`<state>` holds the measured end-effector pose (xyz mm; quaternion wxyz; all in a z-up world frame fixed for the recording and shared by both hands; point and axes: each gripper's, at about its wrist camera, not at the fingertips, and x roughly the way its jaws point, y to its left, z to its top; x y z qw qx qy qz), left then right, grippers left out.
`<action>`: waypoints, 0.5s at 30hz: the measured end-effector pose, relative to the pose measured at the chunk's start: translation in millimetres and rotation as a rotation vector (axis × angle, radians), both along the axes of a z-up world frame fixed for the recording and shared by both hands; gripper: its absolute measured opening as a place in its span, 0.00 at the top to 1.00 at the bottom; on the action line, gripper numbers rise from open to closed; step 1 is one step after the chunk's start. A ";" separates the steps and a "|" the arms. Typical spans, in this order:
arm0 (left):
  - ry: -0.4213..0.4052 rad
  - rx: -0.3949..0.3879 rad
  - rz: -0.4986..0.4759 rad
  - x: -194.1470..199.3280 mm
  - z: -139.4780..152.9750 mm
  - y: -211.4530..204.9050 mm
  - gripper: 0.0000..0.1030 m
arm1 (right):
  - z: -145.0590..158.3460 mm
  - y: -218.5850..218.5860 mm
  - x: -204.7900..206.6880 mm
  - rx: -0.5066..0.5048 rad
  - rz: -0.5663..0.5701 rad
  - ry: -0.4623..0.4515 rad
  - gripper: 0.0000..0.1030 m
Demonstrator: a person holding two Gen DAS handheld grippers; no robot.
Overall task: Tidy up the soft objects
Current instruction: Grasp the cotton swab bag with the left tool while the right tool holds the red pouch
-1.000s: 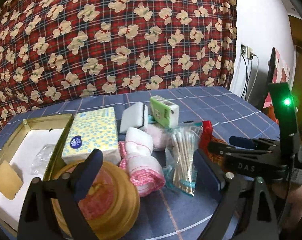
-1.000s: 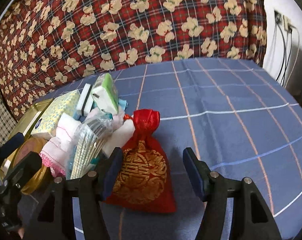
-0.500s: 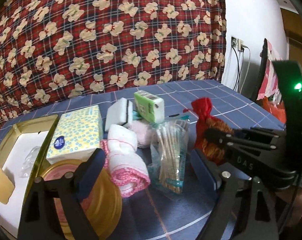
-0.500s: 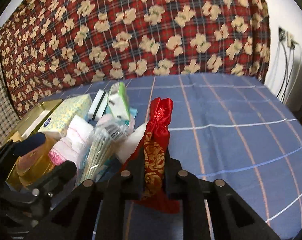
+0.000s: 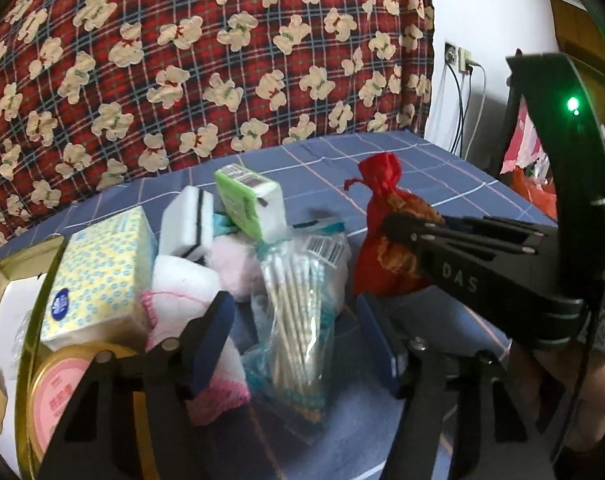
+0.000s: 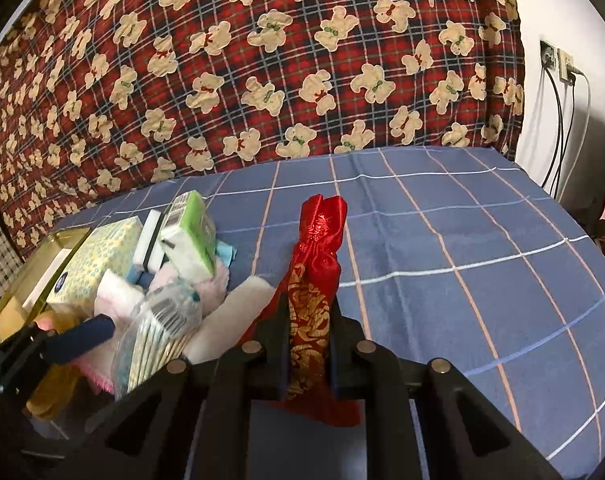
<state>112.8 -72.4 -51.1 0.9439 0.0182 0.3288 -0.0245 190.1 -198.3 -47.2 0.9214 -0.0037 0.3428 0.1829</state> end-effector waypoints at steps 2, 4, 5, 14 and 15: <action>0.012 0.003 0.001 5.1 -2.2 -1.2 0.40 | -1.0 1.7 1.9 -0.006 -0.007 -0.007 0.85; 0.025 0.001 0.002 9.4 -4.8 -2.6 0.49 | -1.1 1.1 3.1 0.010 -0.009 -0.002 0.85; 0.033 0.000 -0.005 11.4 -6.5 -3.5 0.52 | -0.6 0.9 2.7 0.009 -0.011 -0.005 0.85; 0.084 -0.032 -0.011 19.2 -15.1 -0.1 0.72 | -0.7 3.2 0.3 -0.007 -0.014 -0.024 0.84; 0.081 -0.034 -0.013 18.5 -14.7 -0.3 0.73 | -0.7 2.4 0.1 -0.001 -0.019 -0.026 0.84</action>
